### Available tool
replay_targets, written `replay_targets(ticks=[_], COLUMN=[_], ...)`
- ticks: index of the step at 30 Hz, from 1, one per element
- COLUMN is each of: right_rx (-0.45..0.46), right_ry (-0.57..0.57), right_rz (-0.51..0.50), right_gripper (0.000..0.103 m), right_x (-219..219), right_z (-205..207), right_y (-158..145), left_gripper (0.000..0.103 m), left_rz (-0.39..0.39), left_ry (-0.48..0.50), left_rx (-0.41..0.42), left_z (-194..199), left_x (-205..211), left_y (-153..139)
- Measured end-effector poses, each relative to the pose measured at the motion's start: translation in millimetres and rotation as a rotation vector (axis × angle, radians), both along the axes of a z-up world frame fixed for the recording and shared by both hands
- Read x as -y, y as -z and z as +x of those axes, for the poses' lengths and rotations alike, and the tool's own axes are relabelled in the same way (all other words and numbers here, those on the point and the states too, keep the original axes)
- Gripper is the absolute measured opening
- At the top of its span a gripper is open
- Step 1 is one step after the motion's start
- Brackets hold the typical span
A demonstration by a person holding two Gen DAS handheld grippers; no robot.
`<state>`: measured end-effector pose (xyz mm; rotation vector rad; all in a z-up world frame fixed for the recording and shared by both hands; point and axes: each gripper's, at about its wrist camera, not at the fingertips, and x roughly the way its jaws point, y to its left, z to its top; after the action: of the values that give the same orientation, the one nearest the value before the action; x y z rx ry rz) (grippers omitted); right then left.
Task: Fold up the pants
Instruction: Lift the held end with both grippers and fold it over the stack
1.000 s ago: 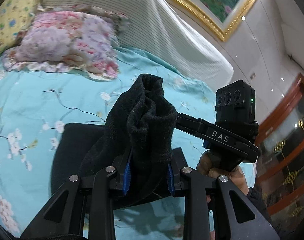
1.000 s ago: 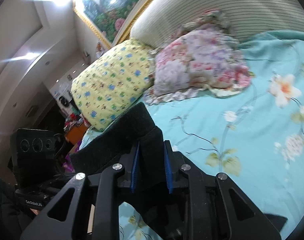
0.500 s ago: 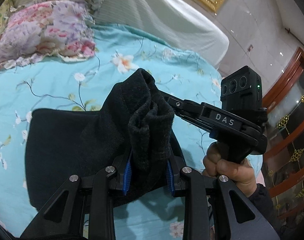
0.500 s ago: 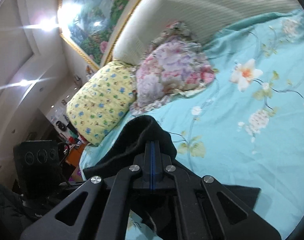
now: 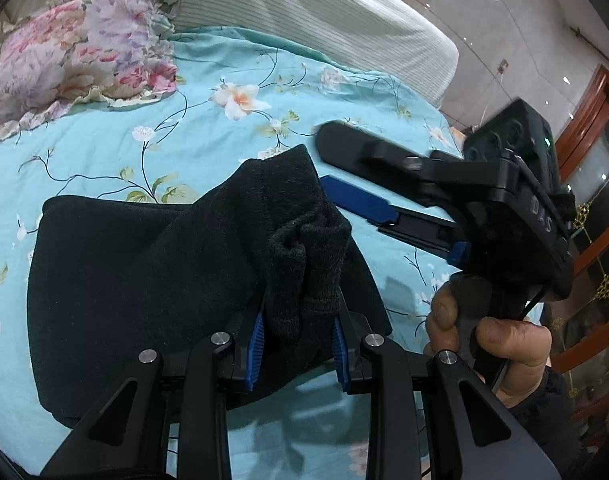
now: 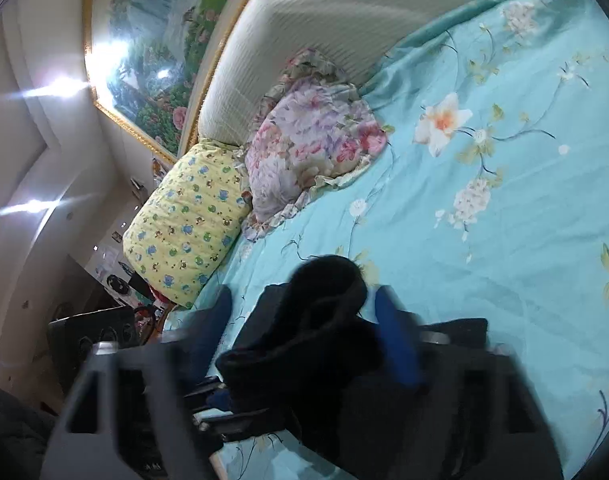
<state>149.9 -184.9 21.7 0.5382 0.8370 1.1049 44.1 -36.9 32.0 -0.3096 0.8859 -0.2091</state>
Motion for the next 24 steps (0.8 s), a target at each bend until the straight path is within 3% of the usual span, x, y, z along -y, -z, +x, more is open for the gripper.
replay_targets(ticks=[3, 5, 7, 10, 17, 24], right_rx=[-0.025, -0.044, -0.068, -0.063, -0.017, -0.062], right_ry=[-0.008, -0.020, -0.014, -0.011, 0.024, 0.087], right_rz=[-0.078, -0.107, -0.099, -0.093, -0.106, -0.143], right_gripper=[0.075, 0.060, 0.034, 0.022, 0.019, 0.019], right_x=[-15.0, -21.0, -17.2, -8.4, 13.7, 31.0], right_z=[-0.1, 0.5, 2.5, 2.7, -3.5, -1.0], right_y=[3.8, 9.9, 14.4, 10.2, -7.5, 16.3], left_gripper=[0.028, 0.028, 0.028, 0.028, 0.028, 0.029], left_rz=[0.005, 0.023, 0.019, 0.014, 0.031, 0.026], left_ry=[0.005, 0.006, 0.012, 0.030, 0.097, 0.133], left_rx=[0.006, 0.003, 0.001, 0.011, 0.031, -0.034], left_z=[-0.5, -0.1, 0.1, 0.7, 4.4, 20.4], left_x=[0.7, 1.9, 2.3, 6.6, 31.5, 41.1], left_y=[-1.5, -2.1, -2.0, -6.3, -9.9, 13.2])
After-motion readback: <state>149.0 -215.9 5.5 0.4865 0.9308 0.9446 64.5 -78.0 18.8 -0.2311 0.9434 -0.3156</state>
